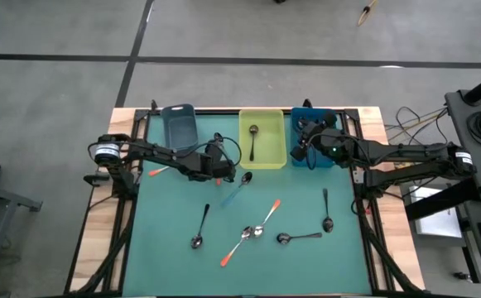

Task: Sort silverware by color (type)
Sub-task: Put the orange spoon into the green bin

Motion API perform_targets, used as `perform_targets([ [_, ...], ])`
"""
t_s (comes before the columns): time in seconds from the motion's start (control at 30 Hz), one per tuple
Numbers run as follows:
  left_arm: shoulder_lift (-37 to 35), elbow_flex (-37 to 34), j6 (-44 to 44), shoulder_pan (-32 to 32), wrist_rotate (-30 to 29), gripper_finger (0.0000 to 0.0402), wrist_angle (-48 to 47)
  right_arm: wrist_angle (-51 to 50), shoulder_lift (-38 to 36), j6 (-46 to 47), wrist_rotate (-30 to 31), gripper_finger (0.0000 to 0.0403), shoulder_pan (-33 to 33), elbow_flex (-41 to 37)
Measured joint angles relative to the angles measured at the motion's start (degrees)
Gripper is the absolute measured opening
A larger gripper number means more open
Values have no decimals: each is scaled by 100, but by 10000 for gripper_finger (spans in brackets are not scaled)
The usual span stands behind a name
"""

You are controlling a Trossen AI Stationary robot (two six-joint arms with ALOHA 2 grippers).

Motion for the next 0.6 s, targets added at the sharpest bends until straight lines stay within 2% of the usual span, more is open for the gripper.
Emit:
perform_targets([
  [0.37,-1,-125,-52,0,0,125,143,6,0,-1,0,125,2,-1],
  [0.6,355,-114,-2,-16,-160,125,348,4,0,-3,0,125,0,-2],
])
